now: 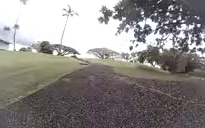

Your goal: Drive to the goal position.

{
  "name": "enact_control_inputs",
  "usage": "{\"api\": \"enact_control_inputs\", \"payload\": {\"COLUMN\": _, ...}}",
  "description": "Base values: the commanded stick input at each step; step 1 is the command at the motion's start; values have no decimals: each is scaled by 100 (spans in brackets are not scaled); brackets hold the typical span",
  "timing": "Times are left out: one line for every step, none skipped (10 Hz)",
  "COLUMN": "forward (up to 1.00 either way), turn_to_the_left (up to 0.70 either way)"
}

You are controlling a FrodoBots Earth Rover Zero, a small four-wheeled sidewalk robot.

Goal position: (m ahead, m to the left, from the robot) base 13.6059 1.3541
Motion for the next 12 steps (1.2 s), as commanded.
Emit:
{"api": "enact_control_inputs", "payload": {"forward": 69, "turn_to_the_left": 3}}
{"api": "enact_control_inputs", "payload": {"forward": 68, "turn_to_the_left": 3}}
{"api": "enact_control_inputs", "payload": {"forward": 68, "turn_to_the_left": 3}}
{"api": "enact_control_inputs", "payload": {"forward": 69, "turn_to_the_left": 3}}
{"api": "enact_control_inputs", "payload": {"forward": 68, "turn_to_the_left": 1}}
{"api": "enact_control_inputs", "payload": {"forward": 68, "turn_to_the_left": 1}}
{"api": "enact_control_inputs", "payload": {"forward": 68, "turn_to_the_left": 1}}
{"api": "enact_control_inputs", "payload": {"forward": 68, "turn_to_the_left": 1}}
{"api": "enact_control_inputs", "payload": {"forward": 69, "turn_to_the_left": 1}}
{"api": "enact_control_inputs", "payload": {"forward": 69, "turn_to_the_left": 1}}
{"api": "enact_control_inputs", "payload": {"forward": 68, "turn_to_the_left": 1}}
{"api": "enact_control_inputs", "payload": {"forward": 69, "turn_to_the_left": 1}}
